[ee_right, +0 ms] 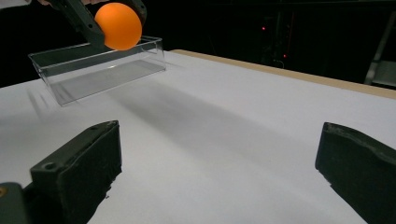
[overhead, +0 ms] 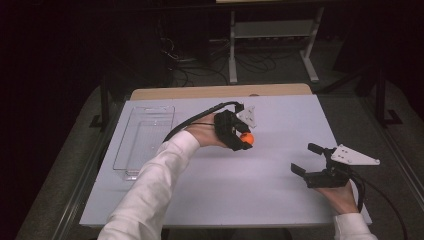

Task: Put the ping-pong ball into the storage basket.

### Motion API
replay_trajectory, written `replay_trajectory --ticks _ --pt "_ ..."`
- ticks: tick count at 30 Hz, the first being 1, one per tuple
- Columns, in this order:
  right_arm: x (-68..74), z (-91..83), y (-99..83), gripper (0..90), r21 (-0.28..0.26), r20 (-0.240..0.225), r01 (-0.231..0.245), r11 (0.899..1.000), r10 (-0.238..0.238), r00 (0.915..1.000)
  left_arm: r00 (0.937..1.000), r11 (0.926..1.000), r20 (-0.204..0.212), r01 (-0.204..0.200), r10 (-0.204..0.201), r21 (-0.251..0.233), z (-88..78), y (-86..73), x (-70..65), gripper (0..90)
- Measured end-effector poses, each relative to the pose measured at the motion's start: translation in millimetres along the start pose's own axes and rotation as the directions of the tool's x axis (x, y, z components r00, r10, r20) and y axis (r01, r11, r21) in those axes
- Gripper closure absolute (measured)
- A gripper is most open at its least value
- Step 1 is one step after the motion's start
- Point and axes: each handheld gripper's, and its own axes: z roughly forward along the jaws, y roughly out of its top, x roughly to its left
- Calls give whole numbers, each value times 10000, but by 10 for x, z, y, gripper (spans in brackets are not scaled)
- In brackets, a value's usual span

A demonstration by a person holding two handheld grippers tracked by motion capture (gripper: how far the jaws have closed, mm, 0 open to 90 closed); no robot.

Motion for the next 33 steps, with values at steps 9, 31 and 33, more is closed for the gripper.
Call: replay_trajectory --ticks 9,31,33 --pt "-9 -11 1 0 -12 62 -24 10000 24 10000 9999 9999 -105 98 -97 80 -107 -120 9 509" --pt "-4 1 1 0 22 23 28 10000 -28 10000 9975 9971 -521 500 -470 569 -366 -376 21 509" --pt "-5 1 1 0 24 24 30 10000 -31 10000 9971 9970 -555 547 -516 546 -385 -401 23 508"
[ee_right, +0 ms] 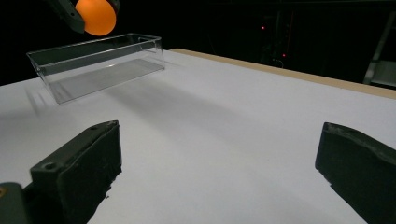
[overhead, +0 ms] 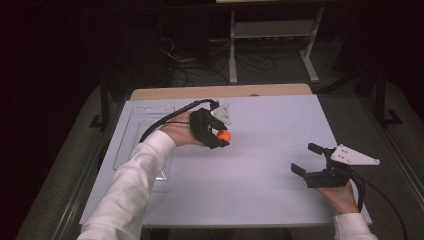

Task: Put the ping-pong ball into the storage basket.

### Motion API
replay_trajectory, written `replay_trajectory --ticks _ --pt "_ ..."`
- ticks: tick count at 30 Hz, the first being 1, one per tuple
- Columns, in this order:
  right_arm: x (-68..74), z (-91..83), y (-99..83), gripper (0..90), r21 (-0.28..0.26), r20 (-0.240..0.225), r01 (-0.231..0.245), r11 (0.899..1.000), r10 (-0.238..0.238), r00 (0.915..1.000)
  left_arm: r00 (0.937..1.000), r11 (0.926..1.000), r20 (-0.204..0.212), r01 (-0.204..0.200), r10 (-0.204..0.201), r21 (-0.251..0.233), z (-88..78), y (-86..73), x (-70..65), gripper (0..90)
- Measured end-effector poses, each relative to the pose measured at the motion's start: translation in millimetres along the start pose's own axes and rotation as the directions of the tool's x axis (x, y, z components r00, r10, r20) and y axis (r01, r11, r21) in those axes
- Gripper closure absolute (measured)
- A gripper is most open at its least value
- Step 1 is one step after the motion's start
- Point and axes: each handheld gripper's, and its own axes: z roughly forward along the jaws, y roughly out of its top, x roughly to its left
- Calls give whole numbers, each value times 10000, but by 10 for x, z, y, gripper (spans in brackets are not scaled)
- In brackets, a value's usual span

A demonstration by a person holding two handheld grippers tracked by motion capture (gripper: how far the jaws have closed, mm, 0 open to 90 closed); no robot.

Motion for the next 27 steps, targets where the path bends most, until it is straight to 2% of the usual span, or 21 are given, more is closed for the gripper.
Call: replay_trajectory --ticks 23,27 --pt "5 7 -2 0 69 -24 -9 10000 9 10000 9988 9989 -382 327 -314 345 -205 -241 -8 509" --pt "4 21 -6 1 119 -58 30 9999 -29 10000 9981 9988 -441 449 -440 200 -245 -294 -23 509"
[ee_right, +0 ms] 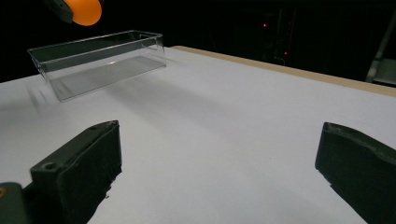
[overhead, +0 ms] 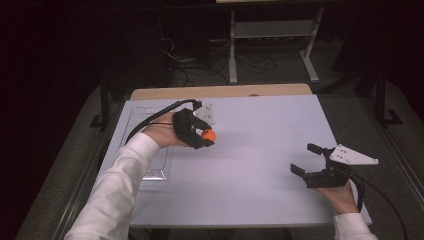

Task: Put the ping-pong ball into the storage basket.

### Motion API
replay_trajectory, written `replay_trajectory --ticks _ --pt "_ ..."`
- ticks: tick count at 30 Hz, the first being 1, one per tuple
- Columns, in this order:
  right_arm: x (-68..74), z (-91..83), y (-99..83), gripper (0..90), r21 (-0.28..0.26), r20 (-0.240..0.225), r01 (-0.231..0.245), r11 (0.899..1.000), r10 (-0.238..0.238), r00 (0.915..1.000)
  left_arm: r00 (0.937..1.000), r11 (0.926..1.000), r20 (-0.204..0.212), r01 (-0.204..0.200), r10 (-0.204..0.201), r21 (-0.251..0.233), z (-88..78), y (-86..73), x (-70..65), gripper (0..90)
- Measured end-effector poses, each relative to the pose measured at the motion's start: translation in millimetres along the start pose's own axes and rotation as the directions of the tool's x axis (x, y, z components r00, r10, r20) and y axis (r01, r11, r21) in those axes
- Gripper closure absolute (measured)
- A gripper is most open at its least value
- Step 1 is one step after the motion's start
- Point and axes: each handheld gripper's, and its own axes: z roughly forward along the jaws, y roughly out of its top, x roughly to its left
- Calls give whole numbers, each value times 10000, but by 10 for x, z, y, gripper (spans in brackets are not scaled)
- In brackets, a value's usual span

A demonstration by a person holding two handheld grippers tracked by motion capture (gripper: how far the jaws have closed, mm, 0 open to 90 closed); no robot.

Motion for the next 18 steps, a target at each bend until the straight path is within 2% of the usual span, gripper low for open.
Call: replay_trajectory --ticks 6,13,18 --pt "5 2 -1 0 7 -8 -22 10000 22 10000 9999 9999 -134 106 -105 86 -49 -105 -15 509" --pt "3 -1 -3 0 16 21 -18 10000 18 10000 9983 9990 -378 444 -445 -40 -169 -242 1 508" --pt "8 -1 -4 0 29 19 -12 10000 12 10000 9979 9986 -384 527 -525 50 -198 -290 -1 508"
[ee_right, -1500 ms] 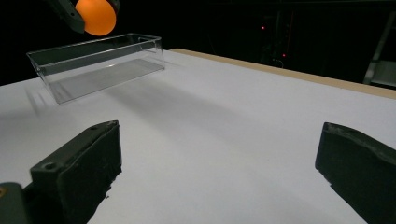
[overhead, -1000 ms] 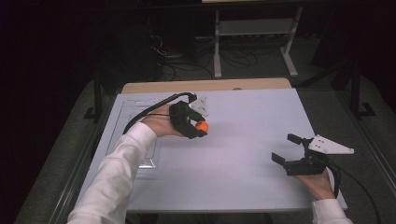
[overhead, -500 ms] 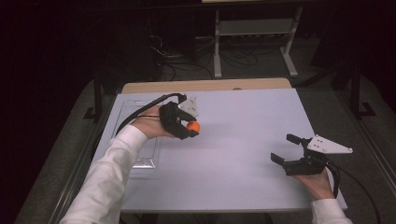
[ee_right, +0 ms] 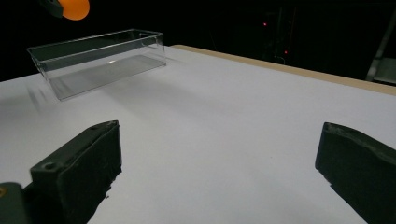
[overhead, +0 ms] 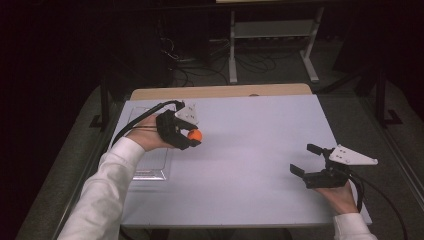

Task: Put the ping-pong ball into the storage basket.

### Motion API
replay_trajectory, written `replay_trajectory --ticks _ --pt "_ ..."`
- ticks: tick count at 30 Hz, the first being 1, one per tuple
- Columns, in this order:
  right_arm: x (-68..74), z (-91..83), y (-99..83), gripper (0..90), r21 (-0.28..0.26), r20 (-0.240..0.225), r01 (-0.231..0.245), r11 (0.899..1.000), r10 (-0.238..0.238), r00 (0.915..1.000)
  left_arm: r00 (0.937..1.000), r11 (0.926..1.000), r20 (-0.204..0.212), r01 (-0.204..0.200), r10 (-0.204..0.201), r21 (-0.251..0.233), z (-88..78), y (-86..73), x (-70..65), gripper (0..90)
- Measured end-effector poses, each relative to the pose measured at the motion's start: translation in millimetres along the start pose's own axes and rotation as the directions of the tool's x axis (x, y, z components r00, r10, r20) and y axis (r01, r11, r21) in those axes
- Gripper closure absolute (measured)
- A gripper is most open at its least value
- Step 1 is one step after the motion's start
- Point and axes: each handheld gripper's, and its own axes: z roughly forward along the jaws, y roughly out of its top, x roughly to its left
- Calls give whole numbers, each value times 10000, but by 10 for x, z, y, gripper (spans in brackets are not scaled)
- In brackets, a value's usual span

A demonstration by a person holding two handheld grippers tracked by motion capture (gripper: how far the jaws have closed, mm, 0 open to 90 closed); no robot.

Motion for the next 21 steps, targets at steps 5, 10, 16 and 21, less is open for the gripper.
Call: replay_trajectory --ticks 5,10,16,21 --pt "-1 -10 -1 0 -28 20 11 10000 -11 10000 9999 9998 -101 87 -86 197 -35 -56 16 508" --pt "-4 -17 -1 0 -15 28 -6 10000 6 10000 9997 9993 -222 128 -120 344 -69 -121 9 508" --pt "4 -7 -3 0 18 -18 26 10000 -26 10000 9997 9984 -223 120 -108 557 -94 -174 11 509" --pt "3 -10 -3 0 9 -9 13 10000 -13 10000 9994 9976 -269 214 -197 657 -118 -231 16 508"
